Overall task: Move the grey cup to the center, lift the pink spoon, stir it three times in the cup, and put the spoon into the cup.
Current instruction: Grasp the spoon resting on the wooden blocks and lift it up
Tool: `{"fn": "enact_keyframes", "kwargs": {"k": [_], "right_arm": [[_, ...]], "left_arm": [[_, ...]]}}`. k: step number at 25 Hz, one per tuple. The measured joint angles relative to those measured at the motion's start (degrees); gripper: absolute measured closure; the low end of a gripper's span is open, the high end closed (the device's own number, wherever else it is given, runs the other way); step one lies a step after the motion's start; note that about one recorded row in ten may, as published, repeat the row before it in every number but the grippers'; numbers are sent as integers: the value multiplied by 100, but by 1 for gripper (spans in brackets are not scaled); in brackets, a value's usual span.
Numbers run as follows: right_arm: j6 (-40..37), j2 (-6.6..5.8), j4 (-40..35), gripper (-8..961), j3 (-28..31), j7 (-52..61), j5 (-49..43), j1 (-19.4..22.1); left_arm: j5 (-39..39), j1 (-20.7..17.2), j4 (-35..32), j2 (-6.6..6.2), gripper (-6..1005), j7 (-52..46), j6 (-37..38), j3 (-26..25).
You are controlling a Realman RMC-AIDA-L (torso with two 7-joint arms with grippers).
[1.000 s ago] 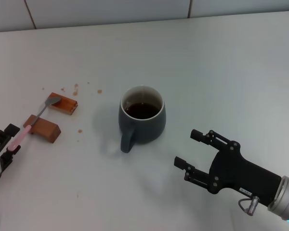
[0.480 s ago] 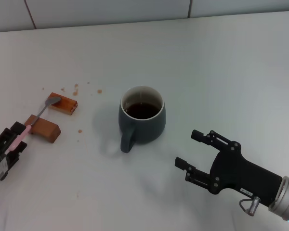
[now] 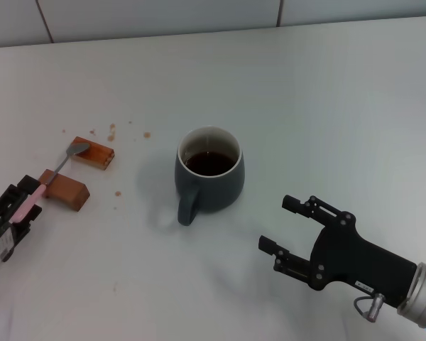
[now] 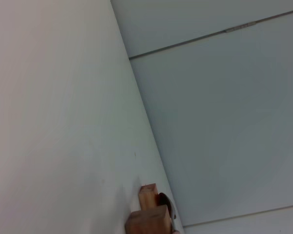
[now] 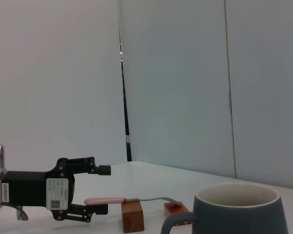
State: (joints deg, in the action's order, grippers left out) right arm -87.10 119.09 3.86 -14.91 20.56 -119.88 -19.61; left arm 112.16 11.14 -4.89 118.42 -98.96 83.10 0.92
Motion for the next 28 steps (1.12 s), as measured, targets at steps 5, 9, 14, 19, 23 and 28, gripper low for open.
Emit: {"fn": "enact_keyframes", "kwargs": {"k": [5,9,14,19,23,28], "right_arm": [[0,0,-9,199,-9,0,0,11],[0,0,-9,199,-49,0,0,11],[0,0,-9,199,-69,0,0,17],[0,0,-9,199,-70,0,0,19],[0,0,-9,199,-74,0,0,19],[0,0,-9,199,-73,0,0,19]], "left_arm": [[17,20,41,2,186,7,-36,3],[20,21,41,3,185,8,-38,4],[24,25,41,6,185,8,-53,5],[26,34,111,6,186,9,-133,5],[19,43,120,6,185,9,-147,4],[3,55,120,6,185,9,-151,-17]]}}
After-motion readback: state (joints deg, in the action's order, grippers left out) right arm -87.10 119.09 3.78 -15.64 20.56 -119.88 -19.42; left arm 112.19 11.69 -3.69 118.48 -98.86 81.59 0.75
